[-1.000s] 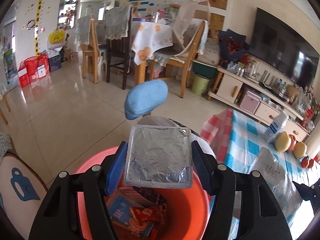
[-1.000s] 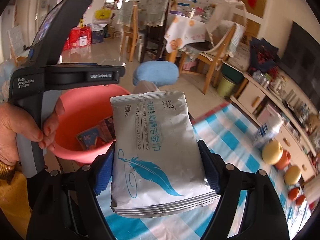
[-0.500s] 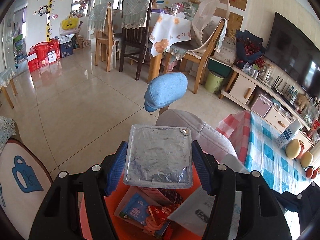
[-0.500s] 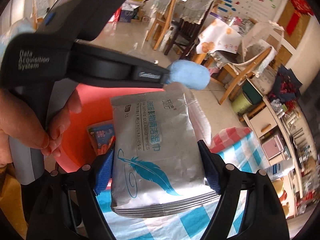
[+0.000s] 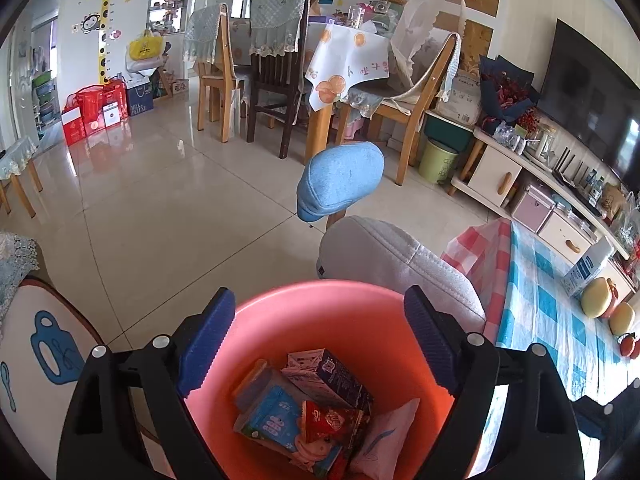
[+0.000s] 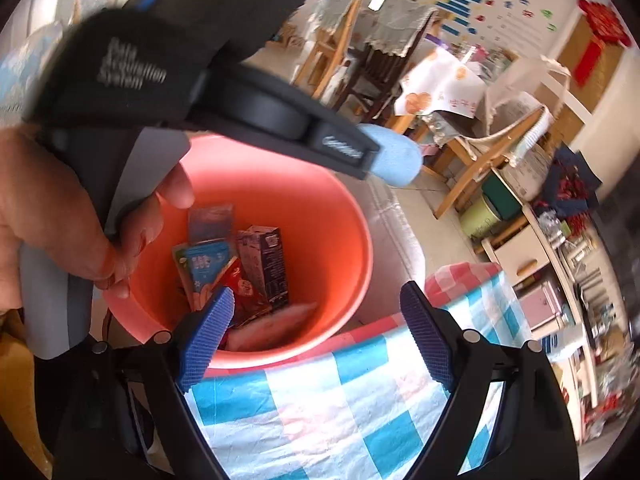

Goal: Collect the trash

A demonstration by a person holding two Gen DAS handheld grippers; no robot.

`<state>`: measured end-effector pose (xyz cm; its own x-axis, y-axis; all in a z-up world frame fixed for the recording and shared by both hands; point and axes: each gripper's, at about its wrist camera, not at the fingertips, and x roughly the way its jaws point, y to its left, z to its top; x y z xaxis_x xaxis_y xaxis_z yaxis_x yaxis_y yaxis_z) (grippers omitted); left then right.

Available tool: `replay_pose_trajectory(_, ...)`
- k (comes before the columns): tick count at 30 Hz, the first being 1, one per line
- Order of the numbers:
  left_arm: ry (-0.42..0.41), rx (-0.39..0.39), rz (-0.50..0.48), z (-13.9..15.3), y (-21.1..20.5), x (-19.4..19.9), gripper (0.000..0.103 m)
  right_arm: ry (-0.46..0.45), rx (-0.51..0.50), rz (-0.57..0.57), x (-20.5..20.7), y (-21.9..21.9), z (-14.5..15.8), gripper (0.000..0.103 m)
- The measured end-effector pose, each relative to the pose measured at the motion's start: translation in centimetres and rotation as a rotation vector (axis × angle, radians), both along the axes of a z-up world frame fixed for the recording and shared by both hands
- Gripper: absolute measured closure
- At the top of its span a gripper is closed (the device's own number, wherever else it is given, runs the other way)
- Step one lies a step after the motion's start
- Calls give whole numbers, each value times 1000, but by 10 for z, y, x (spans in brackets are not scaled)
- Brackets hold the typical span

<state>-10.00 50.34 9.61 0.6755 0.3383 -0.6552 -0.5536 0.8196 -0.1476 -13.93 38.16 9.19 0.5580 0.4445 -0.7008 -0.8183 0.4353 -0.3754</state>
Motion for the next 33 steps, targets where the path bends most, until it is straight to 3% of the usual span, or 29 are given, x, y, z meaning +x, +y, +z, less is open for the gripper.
replay_pose_trajectory(5, 10, 10, -8, 1, -5, 5, 17, 9, 60, -79, 3, -21, 6, 17)
replay_pose_trajectory(8, 10, 20, -16, 2, -12, 8, 10, 18, 79, -125, 6, -36, 7, 17)
replay_pose_trajectory(18, 18, 49, -68, 5, -37, 19, 9, 38, 118, -270, 14, -84, 8, 17)
replay_pose_trajectory(33, -18, 212, -228, 23, -120, 31, 7, 18, 185, -434, 12, -166, 14, 17)
